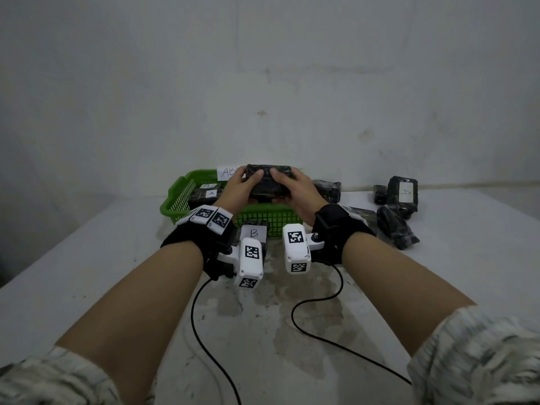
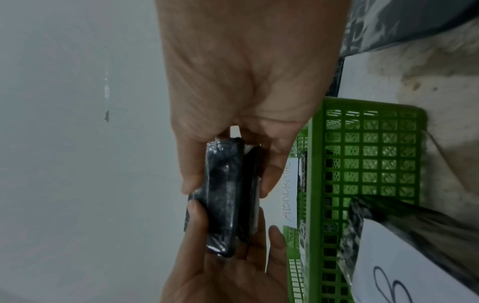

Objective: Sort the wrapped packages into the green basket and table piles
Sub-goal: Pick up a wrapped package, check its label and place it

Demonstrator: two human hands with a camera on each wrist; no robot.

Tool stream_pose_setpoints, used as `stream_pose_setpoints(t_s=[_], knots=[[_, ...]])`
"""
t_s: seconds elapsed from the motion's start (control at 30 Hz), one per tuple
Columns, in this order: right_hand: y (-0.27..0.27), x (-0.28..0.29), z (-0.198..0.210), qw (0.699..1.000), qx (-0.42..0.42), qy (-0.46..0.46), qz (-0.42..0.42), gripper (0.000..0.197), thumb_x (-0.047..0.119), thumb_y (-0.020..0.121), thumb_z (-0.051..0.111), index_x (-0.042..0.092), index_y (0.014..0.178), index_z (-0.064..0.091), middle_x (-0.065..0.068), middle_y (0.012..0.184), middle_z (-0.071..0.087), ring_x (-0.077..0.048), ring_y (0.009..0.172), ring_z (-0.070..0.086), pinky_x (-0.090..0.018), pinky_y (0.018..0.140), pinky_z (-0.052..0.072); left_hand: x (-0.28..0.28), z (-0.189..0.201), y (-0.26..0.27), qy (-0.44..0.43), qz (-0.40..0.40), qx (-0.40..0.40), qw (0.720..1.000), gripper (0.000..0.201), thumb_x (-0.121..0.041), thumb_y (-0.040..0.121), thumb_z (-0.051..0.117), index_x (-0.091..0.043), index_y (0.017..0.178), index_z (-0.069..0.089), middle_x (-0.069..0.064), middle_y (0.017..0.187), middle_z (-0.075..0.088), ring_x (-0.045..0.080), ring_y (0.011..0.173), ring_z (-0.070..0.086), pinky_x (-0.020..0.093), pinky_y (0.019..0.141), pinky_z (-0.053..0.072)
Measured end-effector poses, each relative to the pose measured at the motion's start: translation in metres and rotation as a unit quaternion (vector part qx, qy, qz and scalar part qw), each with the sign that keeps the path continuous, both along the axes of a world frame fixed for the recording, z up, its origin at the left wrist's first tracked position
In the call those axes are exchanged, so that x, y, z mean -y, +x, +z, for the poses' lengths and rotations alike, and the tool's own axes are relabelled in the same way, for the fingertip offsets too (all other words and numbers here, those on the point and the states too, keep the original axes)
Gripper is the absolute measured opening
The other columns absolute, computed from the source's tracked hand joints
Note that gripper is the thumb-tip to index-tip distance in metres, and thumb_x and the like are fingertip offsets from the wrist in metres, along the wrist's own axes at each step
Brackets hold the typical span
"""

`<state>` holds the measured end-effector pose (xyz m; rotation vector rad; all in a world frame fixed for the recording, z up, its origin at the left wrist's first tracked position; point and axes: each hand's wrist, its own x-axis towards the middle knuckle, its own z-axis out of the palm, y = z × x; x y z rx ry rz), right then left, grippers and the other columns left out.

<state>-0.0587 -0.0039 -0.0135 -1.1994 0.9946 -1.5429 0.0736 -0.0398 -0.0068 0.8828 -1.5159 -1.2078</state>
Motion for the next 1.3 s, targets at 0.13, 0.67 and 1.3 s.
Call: stream_pose_setpoints(t_s=[0.13, 0.67, 1.3], knots=[[-0.005, -0.002, 0.002, 1.000, 0.014, -0.001, 0.004, 0.021, 0.005, 0.090, 0.061, 0.006, 0.110, 0.055, -0.009, 0.101, 0.062, -0.020, 0.081, 0.063, -0.021, 0.054, 0.053, 0.001, 0.001, 0.007, 0.036, -0.048, -0.022, 0.998, 0.029, -0.025, 0.095, 0.053, -0.016, 0.123, 0.051, 0.006, 0.103, 0.062, 0.020, 0.091, 0.061, 0.024, 0.059, 0.050], [-0.009, -0.008, -0.002, 0.999, 0.020, 0.028, 0.022, 0.037, 0.037, 0.097, 0.050, 0.022, 0.130, 0.051, -0.005, 0.124, 0.059, -0.021, 0.108, 0.058, -0.033, 0.081, 0.052, -0.006, -0.002, 0.013, 0.029, -0.087, -0.067, 0.994, 0.031, -0.013, 0.097, 0.047, -0.028, 0.124, 0.051, -0.002, 0.102, 0.064, 0.019, 0.098, 0.062, 0.033, 0.080, 0.052], [0.002, -0.012, -0.015, 0.998, -0.046, 0.046, -0.005, 0.045, -0.006, 0.085, 0.060, 0.000, 0.129, 0.051, -0.026, 0.127, 0.056, -0.027, 0.105, 0.059, -0.035, 0.089, 0.053, -0.013, -0.001, 0.004, 0.011, -0.037, -0.033, 0.999, 0.040, -0.009, 0.093, 0.054, -0.012, 0.132, 0.046, 0.017, 0.102, 0.063, 0.027, 0.088, 0.063, 0.044, 0.085, 0.052]])
